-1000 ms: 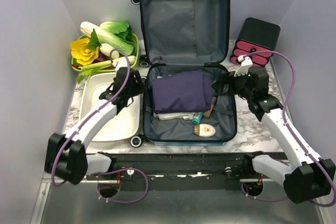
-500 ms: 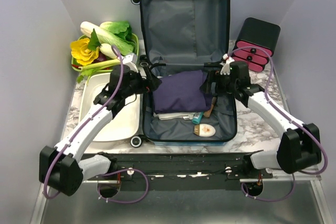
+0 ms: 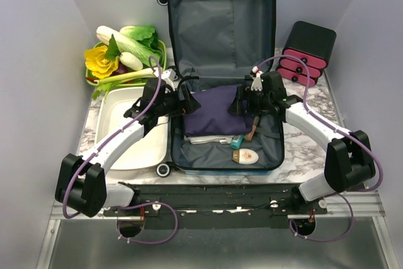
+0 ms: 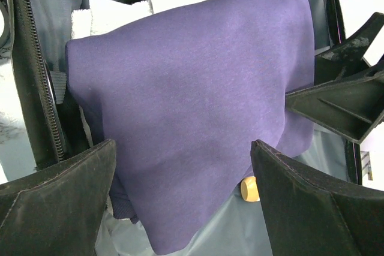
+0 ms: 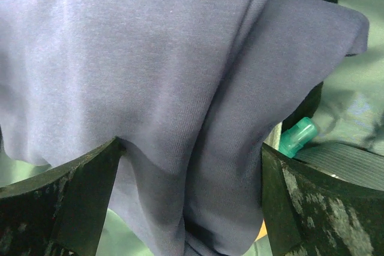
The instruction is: Open, take out, and arrange the luggage
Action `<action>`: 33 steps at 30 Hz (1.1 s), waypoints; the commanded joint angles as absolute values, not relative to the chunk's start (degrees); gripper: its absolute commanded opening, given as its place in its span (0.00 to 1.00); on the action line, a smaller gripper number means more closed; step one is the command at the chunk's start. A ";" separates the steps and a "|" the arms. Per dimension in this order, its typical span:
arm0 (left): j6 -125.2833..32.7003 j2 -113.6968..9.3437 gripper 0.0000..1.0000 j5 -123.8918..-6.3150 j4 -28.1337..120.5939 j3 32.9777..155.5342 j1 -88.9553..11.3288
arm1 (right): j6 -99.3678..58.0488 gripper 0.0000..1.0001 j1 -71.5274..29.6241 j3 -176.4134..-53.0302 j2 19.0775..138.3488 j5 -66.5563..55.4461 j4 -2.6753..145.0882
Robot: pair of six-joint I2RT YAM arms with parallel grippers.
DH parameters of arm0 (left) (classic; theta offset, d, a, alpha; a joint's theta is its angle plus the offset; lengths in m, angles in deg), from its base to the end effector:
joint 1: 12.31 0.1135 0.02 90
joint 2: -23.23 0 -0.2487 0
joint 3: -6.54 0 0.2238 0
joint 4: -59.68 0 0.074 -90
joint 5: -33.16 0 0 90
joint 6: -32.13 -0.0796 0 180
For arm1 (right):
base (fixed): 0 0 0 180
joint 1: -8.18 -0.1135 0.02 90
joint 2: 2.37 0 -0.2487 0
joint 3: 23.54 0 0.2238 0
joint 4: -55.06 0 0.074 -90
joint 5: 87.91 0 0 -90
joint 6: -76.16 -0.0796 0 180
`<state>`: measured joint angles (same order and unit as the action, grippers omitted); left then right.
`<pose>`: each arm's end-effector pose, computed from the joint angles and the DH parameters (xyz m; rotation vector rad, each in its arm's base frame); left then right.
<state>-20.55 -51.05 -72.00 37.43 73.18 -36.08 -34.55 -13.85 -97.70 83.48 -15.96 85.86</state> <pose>0.2709 -0.1421 0.2480 -0.0914 2.2064 -0.8998 0.2981 0.1472 0.2151 -0.1936 2.3759 0.7331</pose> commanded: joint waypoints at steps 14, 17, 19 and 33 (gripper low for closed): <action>-21.66 -51.13 0.99 -74.25 40.70 71.48 -36.40 | -37.75 0.37 -19.07 -103.78 91.41 -19.47 83.09; -22.54 -50.34 0.99 -73.54 39.47 72.01 -36.40 | -37.93 0.09 -19.07 -102.28 88.52 -15.16 81.60; -23.06 -49.55 0.99 -72.84 38.24 72.36 -36.40 | -37.05 0.01 -19.16 -100.71 84.58 -12.52 81.16; -22.01 -54.18 0.99 -75.20 39.90 73.68 -38.94 | -33.10 0.01 -13.27 -93.32 70.67 -0.19 84.50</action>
